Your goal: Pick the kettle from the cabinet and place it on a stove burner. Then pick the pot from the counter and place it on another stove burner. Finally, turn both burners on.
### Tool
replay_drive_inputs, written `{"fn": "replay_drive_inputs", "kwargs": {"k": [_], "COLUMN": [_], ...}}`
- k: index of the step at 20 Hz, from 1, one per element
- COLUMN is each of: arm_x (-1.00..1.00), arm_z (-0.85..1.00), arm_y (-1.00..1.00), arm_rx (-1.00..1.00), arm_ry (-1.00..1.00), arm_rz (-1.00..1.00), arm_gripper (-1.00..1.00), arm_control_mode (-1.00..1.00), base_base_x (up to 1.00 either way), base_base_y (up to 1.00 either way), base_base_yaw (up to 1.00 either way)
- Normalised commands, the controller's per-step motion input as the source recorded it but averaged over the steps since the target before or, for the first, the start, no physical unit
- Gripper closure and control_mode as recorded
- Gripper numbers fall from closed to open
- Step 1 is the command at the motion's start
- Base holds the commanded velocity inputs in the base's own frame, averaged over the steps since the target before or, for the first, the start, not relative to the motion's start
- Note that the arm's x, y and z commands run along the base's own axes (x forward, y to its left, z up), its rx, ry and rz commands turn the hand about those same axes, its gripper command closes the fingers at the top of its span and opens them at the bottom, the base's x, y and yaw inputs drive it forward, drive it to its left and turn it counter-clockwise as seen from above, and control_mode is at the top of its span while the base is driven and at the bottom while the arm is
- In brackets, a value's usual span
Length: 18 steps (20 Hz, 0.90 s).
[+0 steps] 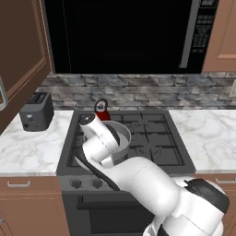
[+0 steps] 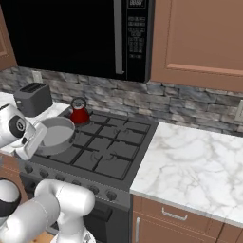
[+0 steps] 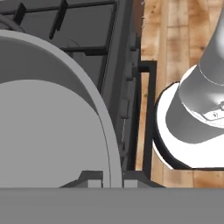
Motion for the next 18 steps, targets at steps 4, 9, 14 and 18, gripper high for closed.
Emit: {"fn": "replay_drive_inputs", "kwargs": {"k": [4,9,14,18], "arm_x": [0.14,0.13,0.18,0.2], "arm_z": [-0.18,-0.21,-0.15,-0.13], "arm_y": [0.06,0.08,0.08,0.09], "arm_rx": [0.02,0.01,0.01,0.0], "arm_ry": [0.01,0.0,0.01,0.02], "arm_rz": [0.0,0.0,0.0,0.0], "arm_gripper": [1.0,1.0,1.0,1.0], "arm_control_mode": [-1.0,-1.0,-1.0,-1.0], "base_base_x": [0.0,0.0,0.0,0.0], "base_base_y": [0.0,0.0,0.0,0.0], "base_base_yaw": [0.0,0.0,0.0,0.0]}}
